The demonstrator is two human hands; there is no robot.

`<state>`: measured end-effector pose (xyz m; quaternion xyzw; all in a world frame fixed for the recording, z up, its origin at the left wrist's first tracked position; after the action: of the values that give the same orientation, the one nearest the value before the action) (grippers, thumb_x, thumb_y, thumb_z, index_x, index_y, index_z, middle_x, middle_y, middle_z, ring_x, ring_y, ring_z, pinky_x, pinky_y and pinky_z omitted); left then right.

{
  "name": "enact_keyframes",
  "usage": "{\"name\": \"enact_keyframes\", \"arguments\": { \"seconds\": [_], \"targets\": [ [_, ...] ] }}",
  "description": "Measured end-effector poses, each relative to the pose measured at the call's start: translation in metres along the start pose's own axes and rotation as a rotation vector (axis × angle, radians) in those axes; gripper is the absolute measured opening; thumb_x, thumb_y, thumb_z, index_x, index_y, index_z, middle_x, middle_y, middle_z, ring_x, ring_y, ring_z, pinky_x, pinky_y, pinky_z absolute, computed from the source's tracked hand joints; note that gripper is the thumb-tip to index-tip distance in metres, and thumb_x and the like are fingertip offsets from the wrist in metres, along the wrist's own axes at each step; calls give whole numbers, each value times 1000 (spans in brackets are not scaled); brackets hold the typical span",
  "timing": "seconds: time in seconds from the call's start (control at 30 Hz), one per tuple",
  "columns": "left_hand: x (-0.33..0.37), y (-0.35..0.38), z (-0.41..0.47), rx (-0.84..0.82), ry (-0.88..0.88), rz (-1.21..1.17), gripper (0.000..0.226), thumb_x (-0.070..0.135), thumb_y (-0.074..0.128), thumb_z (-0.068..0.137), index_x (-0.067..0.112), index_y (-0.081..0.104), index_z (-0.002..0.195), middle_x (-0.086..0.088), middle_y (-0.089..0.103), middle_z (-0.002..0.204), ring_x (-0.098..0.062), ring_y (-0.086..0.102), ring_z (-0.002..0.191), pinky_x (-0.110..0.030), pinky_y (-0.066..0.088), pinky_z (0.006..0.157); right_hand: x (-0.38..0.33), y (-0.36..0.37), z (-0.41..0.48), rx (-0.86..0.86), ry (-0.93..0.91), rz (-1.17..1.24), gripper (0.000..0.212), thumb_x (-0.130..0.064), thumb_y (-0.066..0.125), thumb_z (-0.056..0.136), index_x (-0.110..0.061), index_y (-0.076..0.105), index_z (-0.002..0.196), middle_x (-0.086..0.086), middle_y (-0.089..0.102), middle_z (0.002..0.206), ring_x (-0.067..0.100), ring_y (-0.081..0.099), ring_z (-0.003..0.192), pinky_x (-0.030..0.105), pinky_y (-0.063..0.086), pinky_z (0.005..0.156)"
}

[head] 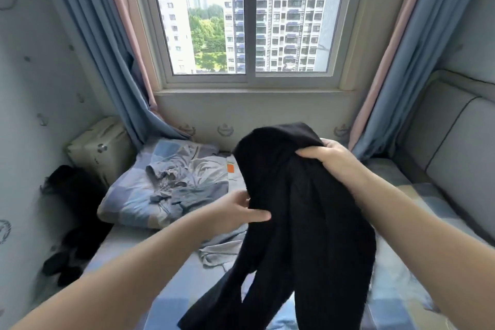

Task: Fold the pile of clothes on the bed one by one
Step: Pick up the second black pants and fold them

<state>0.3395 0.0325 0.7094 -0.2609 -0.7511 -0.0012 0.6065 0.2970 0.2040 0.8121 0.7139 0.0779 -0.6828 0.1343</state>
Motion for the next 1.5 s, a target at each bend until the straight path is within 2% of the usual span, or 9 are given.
{"name": "enact_keyframes", "arguments": {
  "seconds": [0.23,0.37,0.47,0.53,0.63,0.77,1.1,1.33,1.5],
  "targets": [
    [17,20,28,260,117,-318,21,-1,57,99,13,65,112,-4,74,106,-20,70,99,-31,56,87,3,-99,5,162,37,-75,15,-3,69,88,1,71,102,9,77,82,20,73,68,27,60,63],
    [70,22,27,397,245,-271,20,0,58,98,3,68,115,-17,74,110,-24,71,98,-36,59,88,20,-160,0,267,92,-370,52,-16,77,86,1,59,132,16,71,117,26,70,98,34,59,85],
    [109,36,29,392,310,-252,14,6,61,98,2,72,106,-21,74,106,-26,70,93,-43,57,90,9,-175,-19,362,-75,-941,106,-44,81,80,-12,18,159,5,28,162,21,30,147,35,27,120],
    [128,56,36,332,342,-210,12,7,61,98,1,72,99,-21,74,97,-26,68,87,-42,56,85,18,-149,-36,181,-159,-765,115,-48,83,75,-24,11,161,-14,28,156,4,27,144,27,24,117],
    [152,80,47,318,402,-127,9,6,63,97,2,71,95,-21,72,88,-22,65,82,-39,54,78,63,-106,-47,-75,-84,-440,89,-34,88,74,-36,37,147,-24,59,133,-4,55,124,25,45,105],
    [166,77,60,349,434,166,20,20,69,95,1,69,90,-24,67,86,-24,63,75,-45,53,73,91,-124,-34,17,-83,-492,20,-10,69,91,-25,72,103,-7,76,101,14,69,102,47,54,96],
    [89,59,68,709,286,573,23,41,73,88,25,63,100,7,63,91,-14,58,84,-38,51,82,53,-160,-41,-105,11,24,18,-5,59,97,-3,73,107,12,76,100,20,73,89,27,59,76],
    [54,179,65,29,86,132,56,49,79,77,35,59,127,17,69,119,0,63,111,-27,51,96,60,-186,-46,-42,53,196,15,-13,62,95,-7,76,95,13,74,93,22,72,81,31,60,74],
    [52,156,75,364,123,48,13,31,73,92,20,74,100,5,77,93,-11,72,89,-41,56,86,60,-218,-46,71,17,86,12,-10,63,96,-7,73,102,10,77,96,20,73,87,29,60,77]
  ]
}}
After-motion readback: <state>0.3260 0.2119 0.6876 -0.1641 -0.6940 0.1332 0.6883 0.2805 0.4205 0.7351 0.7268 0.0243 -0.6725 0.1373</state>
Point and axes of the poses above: each hand's wrist, its own z-axis towards the middle knuckle, its own y-axis out of the palm, x = y × z, the point moved 8 cm from there along z, towards the middle knuckle
